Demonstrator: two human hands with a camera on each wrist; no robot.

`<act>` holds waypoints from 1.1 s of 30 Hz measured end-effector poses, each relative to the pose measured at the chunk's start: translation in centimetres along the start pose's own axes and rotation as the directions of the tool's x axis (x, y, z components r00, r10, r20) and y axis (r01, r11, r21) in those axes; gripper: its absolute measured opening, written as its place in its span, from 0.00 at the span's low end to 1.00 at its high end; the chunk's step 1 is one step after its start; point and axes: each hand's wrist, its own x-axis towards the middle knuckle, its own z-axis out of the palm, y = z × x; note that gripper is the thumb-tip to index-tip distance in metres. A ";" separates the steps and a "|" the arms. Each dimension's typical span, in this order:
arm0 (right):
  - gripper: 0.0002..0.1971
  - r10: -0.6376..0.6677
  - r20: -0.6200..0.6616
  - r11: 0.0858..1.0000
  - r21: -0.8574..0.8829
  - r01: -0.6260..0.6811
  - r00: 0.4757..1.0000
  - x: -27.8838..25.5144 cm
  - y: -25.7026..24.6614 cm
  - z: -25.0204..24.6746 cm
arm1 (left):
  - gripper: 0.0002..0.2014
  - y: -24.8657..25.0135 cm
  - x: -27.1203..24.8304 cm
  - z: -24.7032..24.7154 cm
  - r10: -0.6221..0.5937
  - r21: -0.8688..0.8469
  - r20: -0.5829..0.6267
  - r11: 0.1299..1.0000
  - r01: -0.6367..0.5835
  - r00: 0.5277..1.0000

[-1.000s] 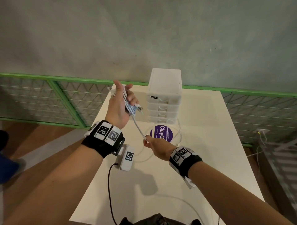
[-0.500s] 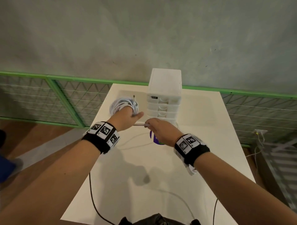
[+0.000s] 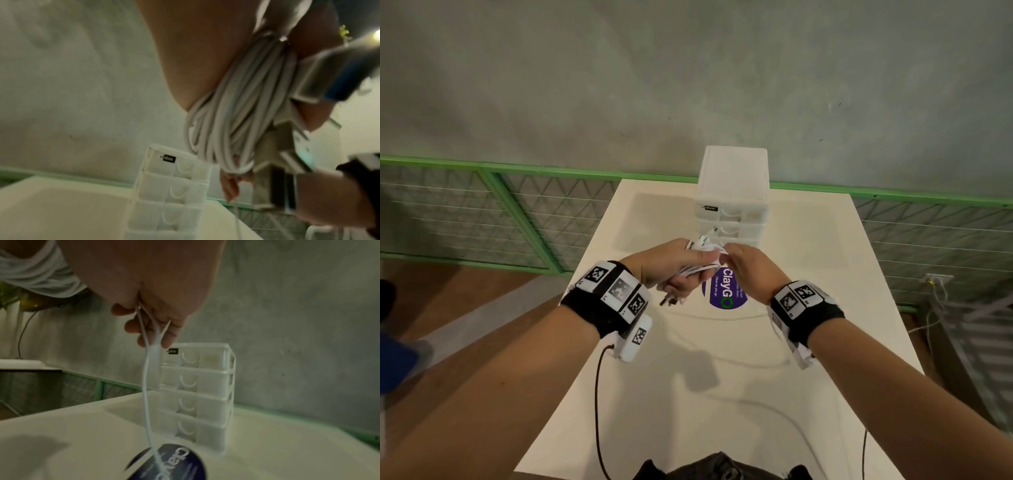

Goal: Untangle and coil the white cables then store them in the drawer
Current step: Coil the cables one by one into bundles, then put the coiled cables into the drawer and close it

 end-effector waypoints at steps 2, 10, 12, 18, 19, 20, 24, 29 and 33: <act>0.06 0.051 0.028 0.998 0.024 -0.051 0.998 0.0 -0.3 1.5 | 0.22 -0.3 0.1 0.4 0.085 -0.153 0.035 0.985 -0.079 0.996; 0.15 0.127 0.275 0.983 0.092 -0.158 0.953 -2.1 -1.5 3.3 | 0.30 1.0 1.0 0.4 0.294 -0.457 -0.284 0.795 -0.399 0.912; 0.16 0.123 0.303 0.985 0.082 -0.154 0.945 -2.0 -2.0 3.8 | 0.26 1.6 1.6 0.6 0.295 -0.489 -0.409 0.728 -0.481 0.863; 0.10 0.081 0.309 0.991 0.072 -0.109 0.948 -2.0 -3.6 4.9 | 0.14 1.7 2.7 0.6 0.389 -0.097 -0.693 0.784 -0.613 0.607; 0.08 0.087 0.297 0.989 0.086 -0.117 0.951 -2.0 -3.8 4.9 | 0.14 1.3 2.8 0.5 0.440 0.049 -0.701 0.815 -0.577 0.562; 0.06 0.085 0.286 0.990 0.086 -0.114 0.954 -2.2 -4.0 4.8 | 0.12 0.8 2.9 0.2 0.485 0.186 -0.706 0.831 -0.525 0.517; 0.07 0.077 0.314 0.993 0.061 -0.101 0.946 -3.4 -3.8 5.4 | 0.12 -1.0 2.7 -1.7 0.544 0.480 -0.716 0.839 -0.256 0.438; 0.13 0.087 0.190 0.980 0.160 -0.119 0.978 -2.7 -3.6 4.0 | 0.20 -1.3 1.4 -2.1 0.365 0.698 -0.559 0.691 0.185 0.745; 0.15 0.023 0.065 0.999 0.039 -0.025 0.998 -1.4 -3.3 1.7 | 0.25 -2.3 1.1 -1.8 0.094 0.655 -0.529 0.678 0.335 0.843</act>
